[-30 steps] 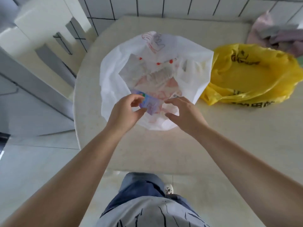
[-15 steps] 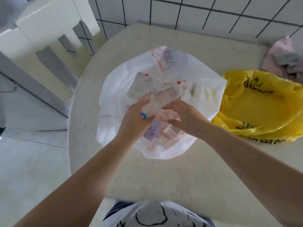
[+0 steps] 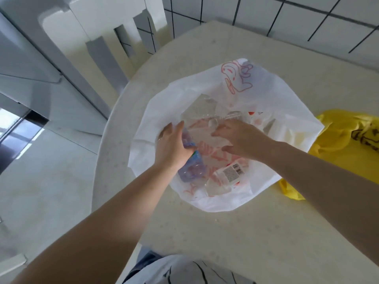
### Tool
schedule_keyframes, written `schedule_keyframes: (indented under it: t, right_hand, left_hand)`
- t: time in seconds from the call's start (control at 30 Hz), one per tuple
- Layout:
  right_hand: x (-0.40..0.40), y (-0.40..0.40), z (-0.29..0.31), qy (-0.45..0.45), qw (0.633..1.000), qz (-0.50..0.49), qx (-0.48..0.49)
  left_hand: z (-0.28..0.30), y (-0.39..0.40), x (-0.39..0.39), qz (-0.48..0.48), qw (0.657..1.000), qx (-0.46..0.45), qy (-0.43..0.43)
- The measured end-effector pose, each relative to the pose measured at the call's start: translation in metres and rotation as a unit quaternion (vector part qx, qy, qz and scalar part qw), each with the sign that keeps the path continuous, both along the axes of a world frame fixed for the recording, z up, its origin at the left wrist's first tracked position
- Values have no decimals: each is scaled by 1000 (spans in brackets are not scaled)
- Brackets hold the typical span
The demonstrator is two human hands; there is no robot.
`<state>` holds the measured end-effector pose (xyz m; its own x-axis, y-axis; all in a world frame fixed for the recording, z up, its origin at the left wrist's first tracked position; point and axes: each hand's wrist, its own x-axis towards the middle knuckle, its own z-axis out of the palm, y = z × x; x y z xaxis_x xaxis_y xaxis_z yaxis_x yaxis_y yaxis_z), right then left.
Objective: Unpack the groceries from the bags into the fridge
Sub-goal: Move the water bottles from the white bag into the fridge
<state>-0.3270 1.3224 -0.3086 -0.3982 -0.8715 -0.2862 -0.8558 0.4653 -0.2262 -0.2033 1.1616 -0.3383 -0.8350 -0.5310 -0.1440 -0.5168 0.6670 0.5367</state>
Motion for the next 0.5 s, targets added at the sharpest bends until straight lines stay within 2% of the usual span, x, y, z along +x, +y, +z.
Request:
schedule_keyframes:
  t: [0.1,0.2,0.33,0.5]
  right_hand:
    - [5,13,1,-6,995,89,47]
    - [8,24,-5,-61,990,70,103]
    - [11,30,-10,-106,984,55,131]
    - [19,23,-7,-118,968,80,207]
  left_hand:
    - [-1,5,-7,-72,997,-5,-7]
    - [-2,8,-8,-91,996,12,14]
    - [-11,5,-5,-24,999,30,-8]
    - [-19,12,-3,43,989,127,-66]
